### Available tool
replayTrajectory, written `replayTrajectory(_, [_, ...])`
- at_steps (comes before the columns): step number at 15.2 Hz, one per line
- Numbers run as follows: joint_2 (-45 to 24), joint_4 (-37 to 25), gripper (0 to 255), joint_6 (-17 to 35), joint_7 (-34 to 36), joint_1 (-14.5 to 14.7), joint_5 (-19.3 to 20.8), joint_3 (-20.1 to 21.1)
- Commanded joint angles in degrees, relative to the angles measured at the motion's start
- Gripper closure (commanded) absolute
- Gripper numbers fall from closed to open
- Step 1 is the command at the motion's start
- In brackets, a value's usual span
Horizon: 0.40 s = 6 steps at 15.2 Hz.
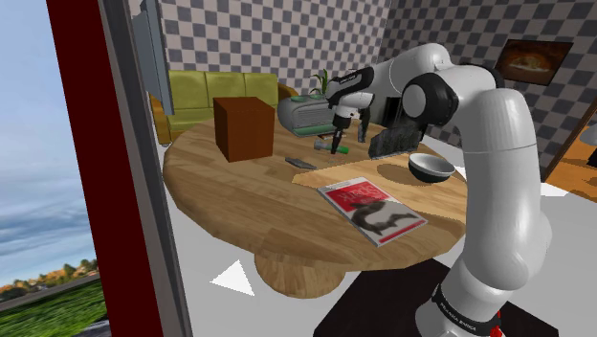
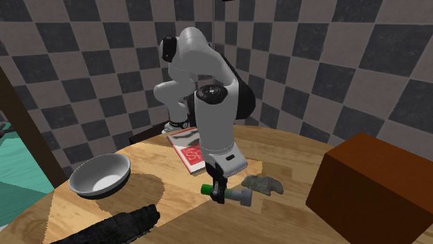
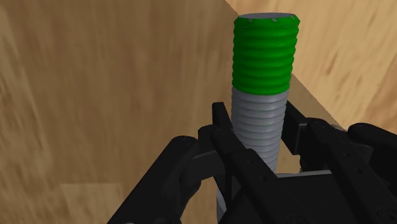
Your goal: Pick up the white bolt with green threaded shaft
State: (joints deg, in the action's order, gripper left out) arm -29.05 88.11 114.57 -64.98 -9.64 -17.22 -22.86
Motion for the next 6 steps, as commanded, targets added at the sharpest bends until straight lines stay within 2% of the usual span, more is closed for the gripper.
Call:
replayTrajectory(1, [0.76, -0.54, 255, -1.23, 0.37, 0.16, 0.38, -0.18])
replayTrajectory(6, [1.44, -1.97, 255, -3.27, 0.77, 0.15, 0.79, -0.38])
